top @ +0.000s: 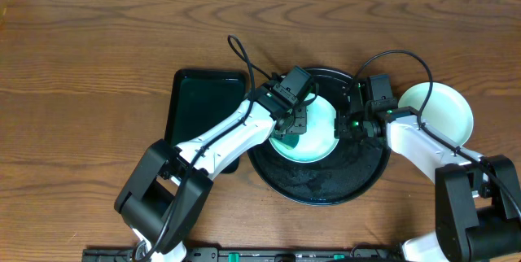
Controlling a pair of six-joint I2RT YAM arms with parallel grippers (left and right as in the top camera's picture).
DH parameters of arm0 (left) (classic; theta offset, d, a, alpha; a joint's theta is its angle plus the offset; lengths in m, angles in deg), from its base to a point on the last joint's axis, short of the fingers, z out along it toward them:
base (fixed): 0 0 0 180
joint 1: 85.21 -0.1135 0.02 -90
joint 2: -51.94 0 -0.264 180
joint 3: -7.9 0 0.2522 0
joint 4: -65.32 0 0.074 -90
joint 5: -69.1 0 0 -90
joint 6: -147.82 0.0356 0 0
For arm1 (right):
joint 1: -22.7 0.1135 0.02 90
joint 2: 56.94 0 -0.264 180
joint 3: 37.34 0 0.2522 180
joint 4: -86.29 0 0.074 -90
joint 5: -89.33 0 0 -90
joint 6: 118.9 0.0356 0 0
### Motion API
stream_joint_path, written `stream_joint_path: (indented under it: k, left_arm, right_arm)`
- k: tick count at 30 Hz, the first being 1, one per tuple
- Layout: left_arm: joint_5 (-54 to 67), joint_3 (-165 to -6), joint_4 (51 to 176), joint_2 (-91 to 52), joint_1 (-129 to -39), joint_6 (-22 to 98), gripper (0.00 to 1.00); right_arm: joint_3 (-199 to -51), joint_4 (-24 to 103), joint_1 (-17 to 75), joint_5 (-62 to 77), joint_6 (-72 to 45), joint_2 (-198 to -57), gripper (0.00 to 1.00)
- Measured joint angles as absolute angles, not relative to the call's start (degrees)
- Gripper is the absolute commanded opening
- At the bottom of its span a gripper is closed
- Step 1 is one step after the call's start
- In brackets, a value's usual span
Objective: Clean dirty plates on tray and stack at the side
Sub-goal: 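Scrub the sponge toward the plate's right side near the right gripper, then continue scrubbing the plate center with the sponge in the left gripper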
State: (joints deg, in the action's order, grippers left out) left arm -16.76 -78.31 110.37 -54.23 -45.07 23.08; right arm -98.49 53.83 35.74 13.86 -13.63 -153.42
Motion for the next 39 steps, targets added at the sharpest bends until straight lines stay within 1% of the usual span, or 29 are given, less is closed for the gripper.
stream_joint_path:
  k: [9, 18, 28, 32, 33, 34, 35, 36, 39]
  left_arm:
    - [-16.80, -78.31, 110.85, -54.25, -45.01, 23.35, 0.40]
    - [-16.87, -78.20, 109.62, -54.95, -44.35, 26.78, 0.40]
    - [-20.04, -78.20, 109.23, -57.27, -44.20, 28.07, 0.39]
    - [-20.06, -78.20, 108.99, -58.55, -43.83, 27.96, 0.29]
    - [-20.02, -78.20, 108.88, -58.60, -43.69, 28.04, 0.23]
    - [-20.08, -78.20, 108.79, -58.62, -43.50, 27.96, 0.19]
    - [-20.21, -78.20, 108.73, -58.64, -43.39, 28.13, 0.19]
    - [-20.34, -78.20, 108.66, -58.62, -43.30, 28.26, 0.14]
    - [-20.52, -78.20, 108.62, -58.62, -43.32, 28.24, 0.08]
  right_arm:
    - [-98.49, 53.81, 35.74, 13.86, -13.63, -153.42, 0.01]
    - [-98.49, 53.83, 35.74, 13.86, -13.63, -153.42, 0.01]
    - [-98.49, 53.81, 35.74, 13.86, -13.63, -153.42, 0.01]
    - [-98.49, 53.81, 35.74, 13.86, -13.66, -153.42, 0.01]
    - [-98.49, 53.81, 35.74, 13.86, -13.63, -153.42, 0.01]
    - [-98.49, 53.81, 35.74, 13.86, -13.63, -153.42, 0.01]
    - [-98.49, 53.83, 35.74, 13.86, -13.63, -153.42, 0.01]
    - [-98.49, 53.81, 35.74, 13.86, -13.63, -153.42, 0.01]
    - [-98.49, 53.81, 35.74, 13.86, -13.63, -153.42, 0.01]
